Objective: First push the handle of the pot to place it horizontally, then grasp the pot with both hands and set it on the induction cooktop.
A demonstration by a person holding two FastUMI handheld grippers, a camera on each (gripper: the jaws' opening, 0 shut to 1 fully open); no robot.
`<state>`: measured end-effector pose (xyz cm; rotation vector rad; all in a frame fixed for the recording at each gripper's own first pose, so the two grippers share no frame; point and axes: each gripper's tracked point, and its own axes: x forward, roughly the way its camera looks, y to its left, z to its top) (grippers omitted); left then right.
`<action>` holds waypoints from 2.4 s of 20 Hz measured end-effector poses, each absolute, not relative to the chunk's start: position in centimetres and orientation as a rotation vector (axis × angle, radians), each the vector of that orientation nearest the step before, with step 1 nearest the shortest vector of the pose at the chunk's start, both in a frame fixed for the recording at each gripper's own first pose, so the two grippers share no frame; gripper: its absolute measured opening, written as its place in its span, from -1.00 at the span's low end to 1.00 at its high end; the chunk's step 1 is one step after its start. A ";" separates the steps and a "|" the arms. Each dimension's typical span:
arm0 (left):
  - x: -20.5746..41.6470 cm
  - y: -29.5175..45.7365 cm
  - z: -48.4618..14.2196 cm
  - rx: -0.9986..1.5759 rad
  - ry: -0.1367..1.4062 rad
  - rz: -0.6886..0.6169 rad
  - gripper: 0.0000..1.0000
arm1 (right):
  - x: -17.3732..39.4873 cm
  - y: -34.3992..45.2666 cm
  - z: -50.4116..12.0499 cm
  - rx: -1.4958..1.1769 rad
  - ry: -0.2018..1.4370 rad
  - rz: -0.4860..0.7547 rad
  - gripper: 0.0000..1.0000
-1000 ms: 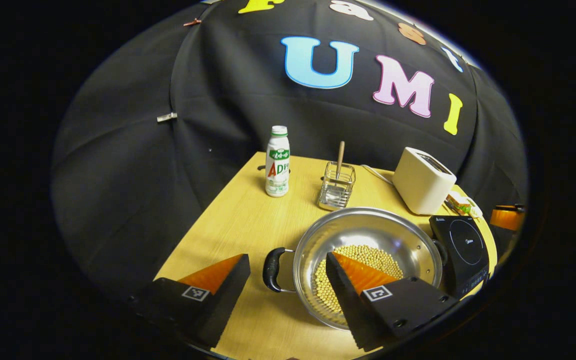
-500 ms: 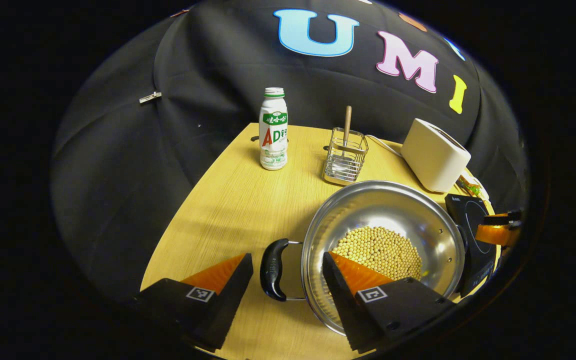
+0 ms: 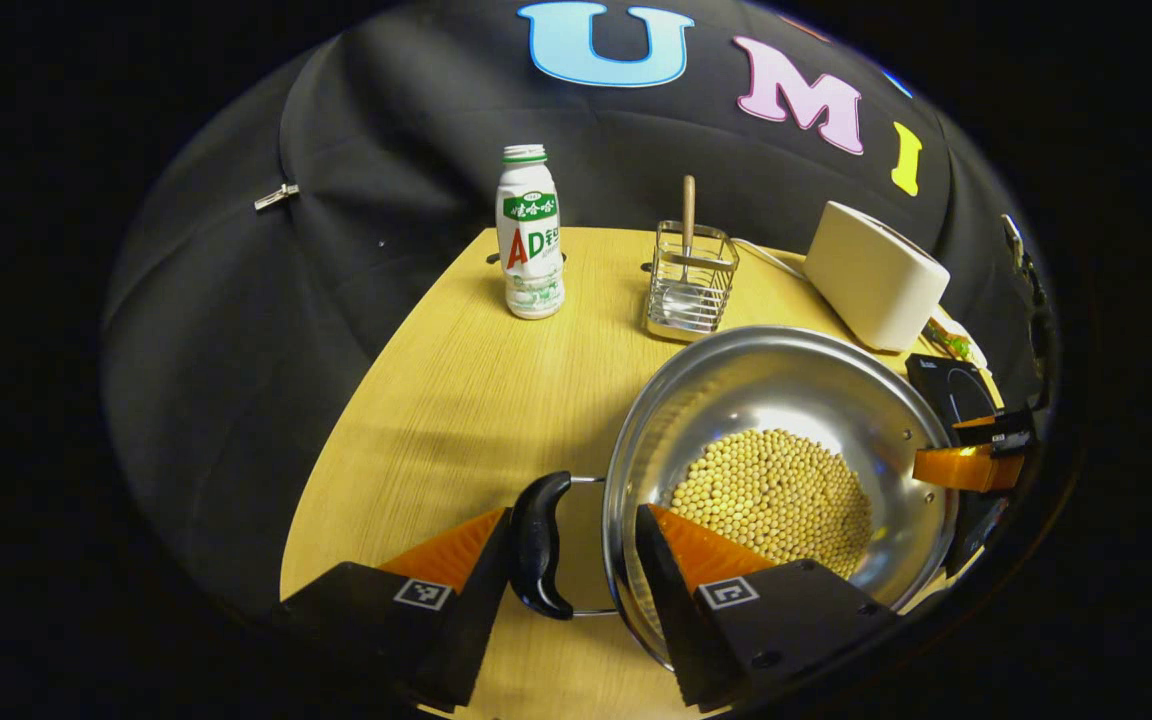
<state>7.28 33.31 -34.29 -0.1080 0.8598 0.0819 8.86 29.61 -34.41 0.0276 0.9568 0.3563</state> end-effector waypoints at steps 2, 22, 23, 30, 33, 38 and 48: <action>7.3 33.4 -34.5 -0.094 0.858 0.082 0.43 | 9.2 29.5 -34.8 0.028 0.956 0.338 0.66; 6.8 28.0 -27.3 -0.152 0.807 0.095 0.18 | 8.8 23.8 -27.9 0.009 0.875 0.294 0.09; 6.8 27.1 -27.4 -0.139 0.805 0.082 0.19 | 8.8 22.7 -27.3 0.013 0.871 0.287 0.09; 8.9 17.4 -24.6 -0.103 0.818 -0.014 0.17 | 8.3 12.4 -25.9 0.047 0.886 0.208 0.10; 10.0 12.8 -24.1 -0.095 0.821 -0.054 0.17 | 8.3 7.5 -25.8 0.067 0.892 0.166 0.09; 11.6 5.8 -24.6 -0.081 0.844 -0.108 0.17 | 8.3 0.8 -26.9 0.086 0.921 0.116 0.09; 13.8 -0.7 -26.1 -0.088 0.854 -0.127 0.17 | 10.4 -5.6 -29.2 0.096 0.931 0.098 0.09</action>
